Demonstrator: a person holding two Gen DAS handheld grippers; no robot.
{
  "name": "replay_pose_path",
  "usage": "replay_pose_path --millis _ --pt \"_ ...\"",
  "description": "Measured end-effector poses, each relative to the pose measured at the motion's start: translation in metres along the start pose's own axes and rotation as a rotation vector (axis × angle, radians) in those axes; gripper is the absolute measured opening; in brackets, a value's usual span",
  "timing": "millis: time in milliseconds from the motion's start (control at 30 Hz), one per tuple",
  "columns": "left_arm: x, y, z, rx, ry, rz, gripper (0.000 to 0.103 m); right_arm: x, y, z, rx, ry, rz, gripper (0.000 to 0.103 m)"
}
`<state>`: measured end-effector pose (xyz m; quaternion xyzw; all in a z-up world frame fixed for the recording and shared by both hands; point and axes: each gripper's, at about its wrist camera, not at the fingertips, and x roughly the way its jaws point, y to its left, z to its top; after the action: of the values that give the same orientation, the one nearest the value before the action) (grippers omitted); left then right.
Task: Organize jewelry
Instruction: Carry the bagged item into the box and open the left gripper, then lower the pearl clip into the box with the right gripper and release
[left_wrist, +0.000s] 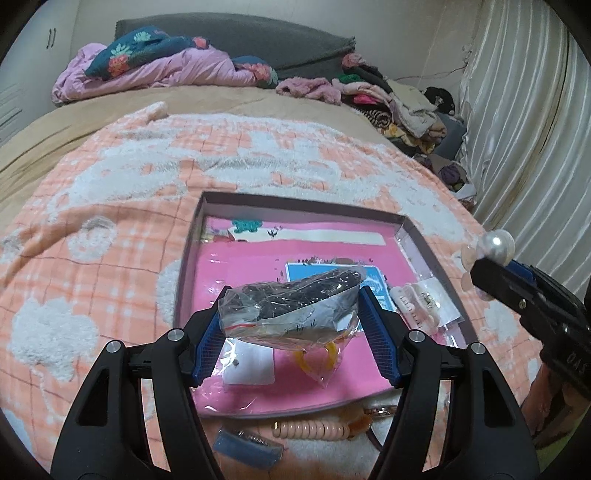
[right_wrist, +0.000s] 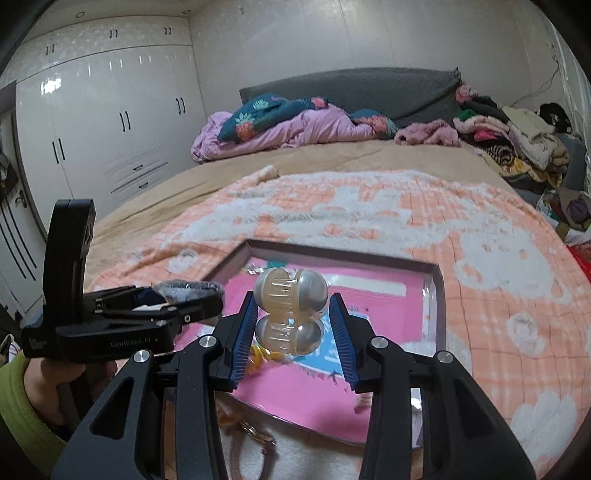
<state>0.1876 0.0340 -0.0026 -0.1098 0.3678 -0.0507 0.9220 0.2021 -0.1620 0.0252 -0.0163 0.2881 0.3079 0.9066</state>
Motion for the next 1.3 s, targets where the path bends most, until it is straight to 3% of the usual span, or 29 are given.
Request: replay_pose_path --millis 133,667,1300 --pt "0.014 -0.004 -0.001 0.003 0.032 0.01 0.059 0.012 -0.008 -0.011 -0.008 0.033 -0.037 0.039" --pt "0.042 -0.004 -0.007 0.007 0.107 0.051 0.06 0.042 -0.022 -0.032 0.028 0.145 -0.025 0.039" --pt "0.028 0.003 -0.008 -0.01 0.085 0.067 0.071 0.043 -0.025 -0.031 0.053 0.165 -0.012 0.041"
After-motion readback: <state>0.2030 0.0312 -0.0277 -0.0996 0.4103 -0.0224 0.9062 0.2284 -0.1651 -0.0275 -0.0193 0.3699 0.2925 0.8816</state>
